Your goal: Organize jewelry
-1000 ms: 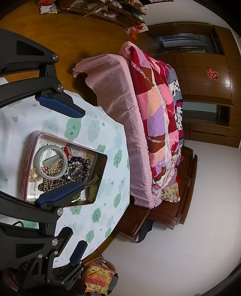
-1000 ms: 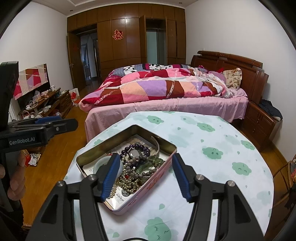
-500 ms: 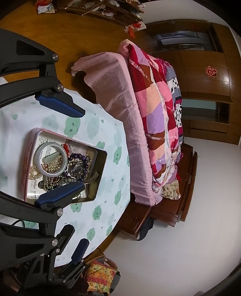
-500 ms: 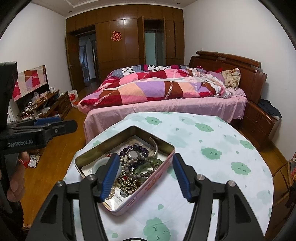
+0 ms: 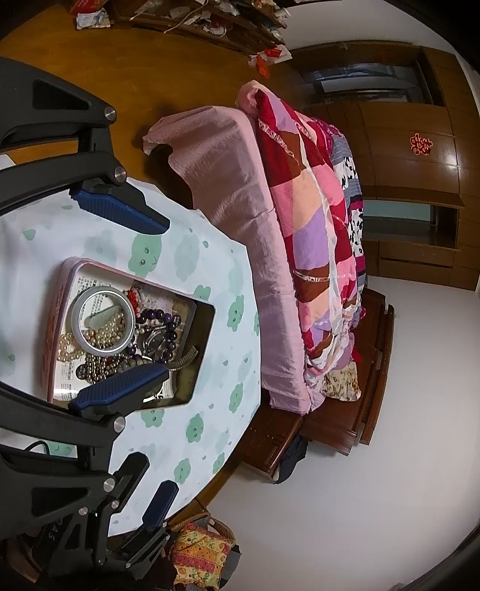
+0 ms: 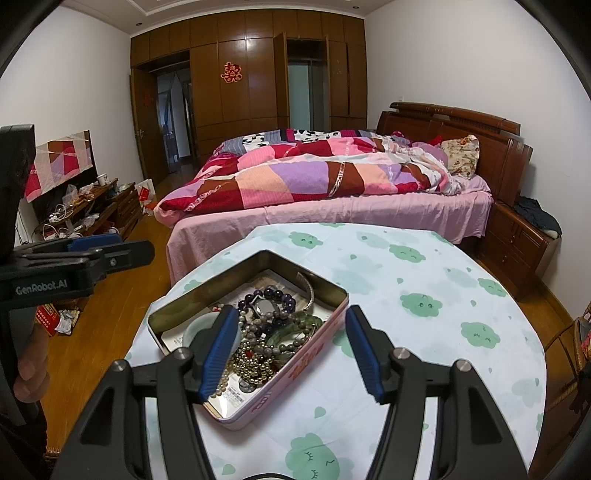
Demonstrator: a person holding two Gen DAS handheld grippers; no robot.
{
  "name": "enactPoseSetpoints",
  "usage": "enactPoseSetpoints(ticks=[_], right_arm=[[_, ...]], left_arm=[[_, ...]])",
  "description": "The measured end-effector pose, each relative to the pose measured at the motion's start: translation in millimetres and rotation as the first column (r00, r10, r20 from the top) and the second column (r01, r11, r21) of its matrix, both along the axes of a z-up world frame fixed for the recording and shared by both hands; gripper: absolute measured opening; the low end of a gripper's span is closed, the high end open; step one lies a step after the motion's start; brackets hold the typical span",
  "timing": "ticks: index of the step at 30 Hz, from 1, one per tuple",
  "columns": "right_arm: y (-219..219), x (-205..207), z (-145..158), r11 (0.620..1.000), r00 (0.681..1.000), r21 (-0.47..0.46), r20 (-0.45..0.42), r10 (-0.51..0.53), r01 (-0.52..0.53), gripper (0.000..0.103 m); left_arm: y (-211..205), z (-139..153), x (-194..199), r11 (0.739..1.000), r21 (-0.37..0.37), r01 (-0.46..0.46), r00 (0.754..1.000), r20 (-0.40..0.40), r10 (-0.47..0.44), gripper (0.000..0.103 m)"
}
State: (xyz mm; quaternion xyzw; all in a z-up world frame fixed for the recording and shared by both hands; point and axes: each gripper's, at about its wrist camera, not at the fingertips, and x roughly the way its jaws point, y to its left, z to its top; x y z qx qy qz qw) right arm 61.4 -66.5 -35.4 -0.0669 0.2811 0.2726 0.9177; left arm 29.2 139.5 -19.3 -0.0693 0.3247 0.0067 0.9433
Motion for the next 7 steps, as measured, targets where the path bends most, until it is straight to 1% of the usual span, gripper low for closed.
enactPoseSetpoints(ticks=[7], right_arm=[[-3.3, 1.5, -2.2, 1.000, 1.000, 0.003, 0.000, -0.008, 0.008, 0.065]], left_arm=[[-1.9, -2.8, 1.4, 1.000, 0.020, 0.000, 1.000, 0.003, 0.000, 0.073]])
